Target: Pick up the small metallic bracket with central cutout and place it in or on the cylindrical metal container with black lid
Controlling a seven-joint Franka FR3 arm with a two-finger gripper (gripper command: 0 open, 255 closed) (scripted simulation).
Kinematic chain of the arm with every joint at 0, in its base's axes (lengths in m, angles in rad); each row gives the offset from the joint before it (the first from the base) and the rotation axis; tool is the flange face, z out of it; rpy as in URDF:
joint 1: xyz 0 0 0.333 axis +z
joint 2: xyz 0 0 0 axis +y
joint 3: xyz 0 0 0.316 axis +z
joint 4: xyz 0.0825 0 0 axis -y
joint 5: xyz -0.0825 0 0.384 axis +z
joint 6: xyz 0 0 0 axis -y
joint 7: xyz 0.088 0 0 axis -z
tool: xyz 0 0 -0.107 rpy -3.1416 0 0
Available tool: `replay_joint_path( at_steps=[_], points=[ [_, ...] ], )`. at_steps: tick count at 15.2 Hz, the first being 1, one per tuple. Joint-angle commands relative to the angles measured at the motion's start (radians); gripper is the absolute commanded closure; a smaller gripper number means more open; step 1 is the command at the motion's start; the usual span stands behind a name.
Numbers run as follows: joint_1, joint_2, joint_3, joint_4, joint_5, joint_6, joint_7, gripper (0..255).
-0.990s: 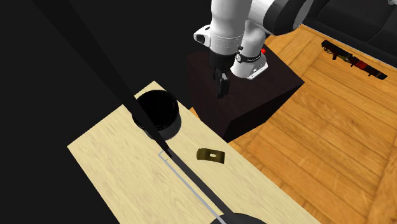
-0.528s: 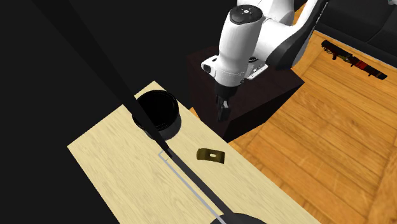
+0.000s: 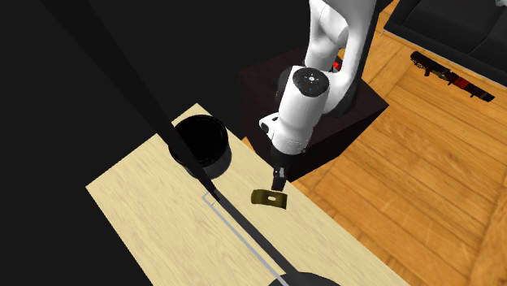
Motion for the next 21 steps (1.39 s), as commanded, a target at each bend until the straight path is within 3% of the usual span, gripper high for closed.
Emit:
replay_joint_path(
  at_steps=[1, 2, 3, 10, 18, 19, 21],
  points=[
    [0.158, 0.111, -0.193, 0.074, -0.474, 0.016, 0.403, 0],
    [0.258, 0.154, -0.295, 0.117, -0.570, 0.019, 0.505, 0],
    [0.268, 0.156, -0.305, 0.119, -0.571, 0.020, 0.507, 0],
    [0.410, 0.289, -0.477, 0.214, -0.813, 0.048, 0.709, 0],
    [0.410, 0.289, -0.477, 0.214, -0.812, 0.048, 0.708, 0],
    [0.410, 0.289, -0.477, 0.214, -0.812, 0.048, 0.708, 255],
    [0.410, 0.289, -0.477, 0.214, -0.812, 0.048, 0.708, 255]
  ],
)
